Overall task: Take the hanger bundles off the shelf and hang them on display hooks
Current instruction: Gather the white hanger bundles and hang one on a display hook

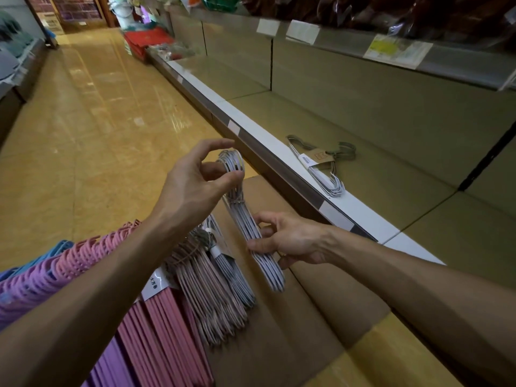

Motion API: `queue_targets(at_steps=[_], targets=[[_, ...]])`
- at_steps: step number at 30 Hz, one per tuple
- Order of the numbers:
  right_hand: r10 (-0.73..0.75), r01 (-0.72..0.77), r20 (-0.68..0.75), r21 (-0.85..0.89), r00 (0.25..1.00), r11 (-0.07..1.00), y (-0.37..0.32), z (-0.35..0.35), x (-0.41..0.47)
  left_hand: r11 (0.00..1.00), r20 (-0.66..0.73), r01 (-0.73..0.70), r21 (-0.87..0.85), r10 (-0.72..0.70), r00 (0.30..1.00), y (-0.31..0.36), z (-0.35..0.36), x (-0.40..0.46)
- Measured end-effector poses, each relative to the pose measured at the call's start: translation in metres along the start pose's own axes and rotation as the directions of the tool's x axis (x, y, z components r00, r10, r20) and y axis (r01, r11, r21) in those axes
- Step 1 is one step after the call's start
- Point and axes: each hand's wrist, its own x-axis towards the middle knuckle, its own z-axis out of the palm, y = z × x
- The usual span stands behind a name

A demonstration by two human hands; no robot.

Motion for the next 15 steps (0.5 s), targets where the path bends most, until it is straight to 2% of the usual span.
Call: queue_targets(at_steps=[5,9,12,15], targets=[[0.049,-0.055,-0.119,-0.044,0.992,0.998,0.015,0.011,0.022,0.965,0.114,0.035,0.259,-0.066,0.991,-0.015,-0.006,-0.002],[0.08,-0.11,-0.218,-0.129,0.973,0.986,0.03,0.018,0.041,0.808,0.133,-0.038,0.588,-0.051,0.99,-0.032,-0.015,-0.009],[0.113,-0.174,-0.268,-0.216,0.957,0.961,0.04,0.023,0.054,0.776,0.122,-0.037,0.63,-0.052,0.991,-0.042,-0.024,-0.014],[0.143,-0.21,-0.304,-0.2,0.942,0.957,0.047,0.027,0.067,0.772,0.089,-0.005,0.636,-0.067,0.994,-0.049,-0.033,-0.015]])
